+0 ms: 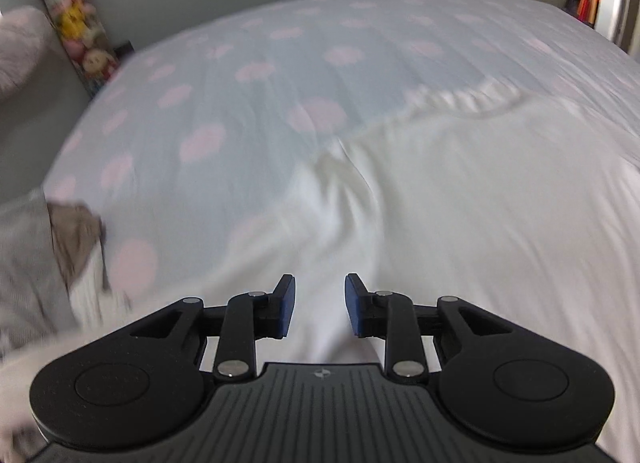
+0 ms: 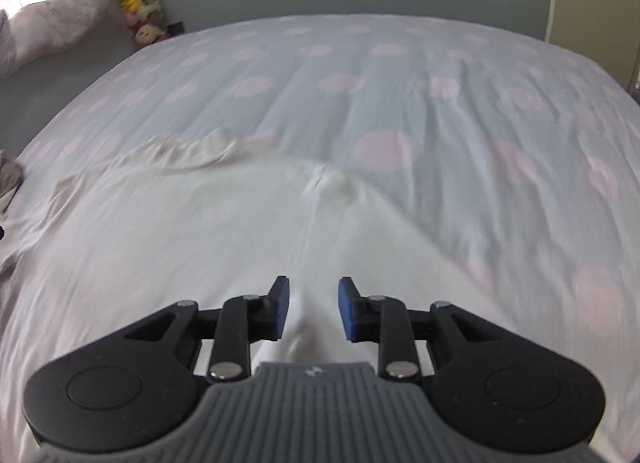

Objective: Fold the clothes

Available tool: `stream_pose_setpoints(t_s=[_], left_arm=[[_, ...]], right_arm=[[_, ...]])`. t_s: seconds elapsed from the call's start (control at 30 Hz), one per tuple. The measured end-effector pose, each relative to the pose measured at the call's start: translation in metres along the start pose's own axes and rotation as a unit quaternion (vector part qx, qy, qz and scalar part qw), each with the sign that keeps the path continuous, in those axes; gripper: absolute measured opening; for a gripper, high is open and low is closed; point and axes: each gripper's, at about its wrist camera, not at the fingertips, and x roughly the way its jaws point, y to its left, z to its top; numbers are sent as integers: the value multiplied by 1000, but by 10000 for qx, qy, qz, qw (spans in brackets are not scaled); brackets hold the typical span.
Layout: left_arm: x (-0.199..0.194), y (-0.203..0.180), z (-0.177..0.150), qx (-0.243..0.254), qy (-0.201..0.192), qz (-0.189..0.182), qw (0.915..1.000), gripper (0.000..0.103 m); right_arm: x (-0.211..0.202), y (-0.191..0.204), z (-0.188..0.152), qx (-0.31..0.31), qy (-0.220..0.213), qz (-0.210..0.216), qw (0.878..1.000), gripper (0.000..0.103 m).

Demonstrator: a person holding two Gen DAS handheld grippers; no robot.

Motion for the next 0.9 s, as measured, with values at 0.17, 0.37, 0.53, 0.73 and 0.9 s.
stream_pose_setpoints(t_s=[0.17,0.37,0.53,0.73,0.9], left_arm=[[-54,-28,-61,108,482,-759,9959,34],[-85,-70,-117,762,868,-1191,9861,41],[-81,-91,-148,1074,1185,-1131,9806,43],[-55,-112,-157,1659,1833,-1122,9624,41],[-47,-117,-157,2028,1858,-1281,9529,41]], right_arm=[[-50,26,-54,-112,373,224,9990,37],[-93,40,-118,-146,696,576,9958,39],[-115,44,-155,-149,1007,523,9934,39],[-124,43,-169,-100,1454,416,9884,39],[-113,50,-168,-192,2142,400,9758,39]])
